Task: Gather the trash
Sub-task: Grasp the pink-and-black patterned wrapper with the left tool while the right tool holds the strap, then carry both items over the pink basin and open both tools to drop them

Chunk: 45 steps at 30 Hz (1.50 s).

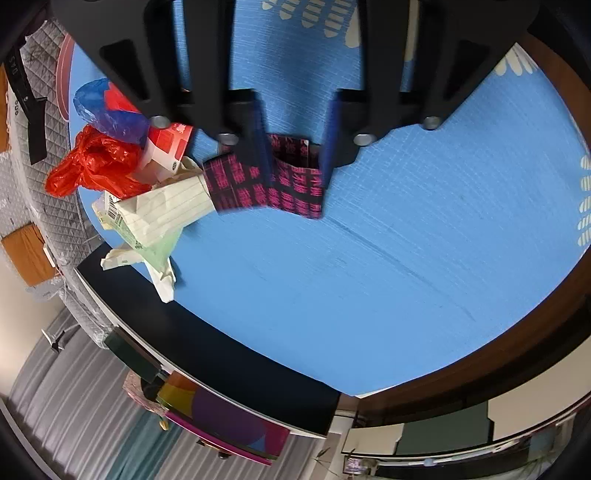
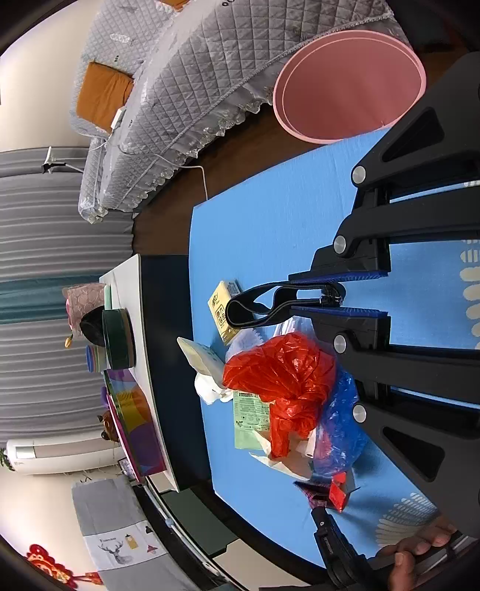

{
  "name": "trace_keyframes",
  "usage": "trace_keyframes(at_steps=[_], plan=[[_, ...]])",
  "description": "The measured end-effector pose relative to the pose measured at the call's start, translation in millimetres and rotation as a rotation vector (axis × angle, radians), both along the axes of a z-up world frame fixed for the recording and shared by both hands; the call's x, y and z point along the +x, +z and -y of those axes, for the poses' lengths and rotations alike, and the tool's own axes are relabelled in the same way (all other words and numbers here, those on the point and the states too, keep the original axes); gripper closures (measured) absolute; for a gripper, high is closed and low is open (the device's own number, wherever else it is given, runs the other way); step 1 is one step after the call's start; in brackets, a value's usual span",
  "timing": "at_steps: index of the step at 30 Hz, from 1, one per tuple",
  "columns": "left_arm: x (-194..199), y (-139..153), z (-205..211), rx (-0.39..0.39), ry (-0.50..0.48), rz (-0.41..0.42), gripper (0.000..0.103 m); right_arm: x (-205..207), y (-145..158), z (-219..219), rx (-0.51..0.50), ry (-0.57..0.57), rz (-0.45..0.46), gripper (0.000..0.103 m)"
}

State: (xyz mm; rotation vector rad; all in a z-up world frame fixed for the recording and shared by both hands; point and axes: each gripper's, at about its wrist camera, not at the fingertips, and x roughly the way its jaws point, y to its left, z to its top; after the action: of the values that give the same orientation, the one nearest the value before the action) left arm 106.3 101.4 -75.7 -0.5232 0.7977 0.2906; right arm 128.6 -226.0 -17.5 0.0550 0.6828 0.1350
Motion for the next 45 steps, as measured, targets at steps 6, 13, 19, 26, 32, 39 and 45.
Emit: trace_keyframes(at_steps=[6,13,19,26,32,39,45], plan=[[-6,18,10,0.062,-0.013,0.054,0.098,-11,6,4,-0.016,-0.001,0.019,0.091],[-15,38,23,0.148,-0.038,0.101,0.103,-23,14,16,-0.004,-0.03,0.027,0.091],[-22,56,35,0.22,-0.07,0.147,0.103,-31,19,22,-0.007,-0.039,0.04,0.091],[-30,72,53,0.283,-0.121,0.19,0.103,-36,21,27,-0.012,-0.047,0.047,0.091],[-35,84,70,0.288,-0.169,0.228,0.103,-38,19,36,-0.02,-0.058,0.047,0.091],[-36,101,102,0.307,-0.244,0.292,0.103,-39,17,50,-0.041,-0.089,0.047,0.091],[-40,112,132,0.321,-0.318,0.344,0.103,-44,19,73,-0.049,-0.137,0.052,0.091]])
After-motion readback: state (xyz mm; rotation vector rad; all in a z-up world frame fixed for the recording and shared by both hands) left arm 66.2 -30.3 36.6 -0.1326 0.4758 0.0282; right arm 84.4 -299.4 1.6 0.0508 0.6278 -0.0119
